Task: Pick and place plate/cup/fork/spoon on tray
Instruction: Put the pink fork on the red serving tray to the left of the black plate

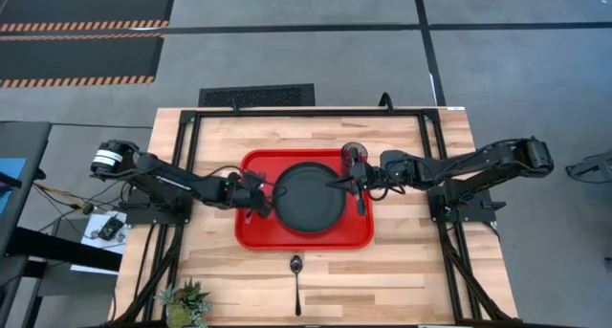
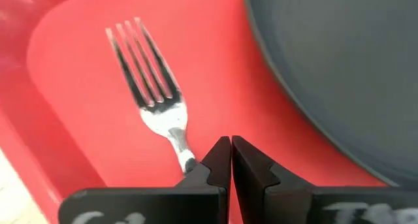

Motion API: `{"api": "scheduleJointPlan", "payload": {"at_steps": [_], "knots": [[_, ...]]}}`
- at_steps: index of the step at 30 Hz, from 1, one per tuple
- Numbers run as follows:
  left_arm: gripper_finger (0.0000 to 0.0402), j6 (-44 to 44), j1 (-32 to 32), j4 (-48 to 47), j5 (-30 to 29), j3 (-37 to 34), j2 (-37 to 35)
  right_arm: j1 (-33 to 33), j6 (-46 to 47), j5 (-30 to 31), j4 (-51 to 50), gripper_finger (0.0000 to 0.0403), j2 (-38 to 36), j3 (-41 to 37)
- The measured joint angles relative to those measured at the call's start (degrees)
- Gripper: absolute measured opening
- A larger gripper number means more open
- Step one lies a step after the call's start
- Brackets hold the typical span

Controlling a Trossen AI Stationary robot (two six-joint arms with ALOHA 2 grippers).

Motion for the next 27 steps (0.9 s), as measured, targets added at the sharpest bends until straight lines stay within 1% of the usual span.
{"api": "scheduleJointPlan", "payload": {"at_steps": [10, 16, 27], "knots": [[0.0, 0.86, 0.75, -1.26, -0.36, 0.05, 2.22, 0.0, 0.04, 0.0, 0.0, 0.0008, 0.0, 0.0], [0.0, -0.23, 1.15, -1.91, -2.79, 0.04, 1.66, 0.0, 0.04, 0.0, 0.0, 0.0008, -0.02, 0.0], [0.0, -2.66, 1.54, -4.79, -2.91, 0.04, 1.66, 0.0, 0.07, 0.0, -0.11, 0.001, -0.02, 0.0]]}}
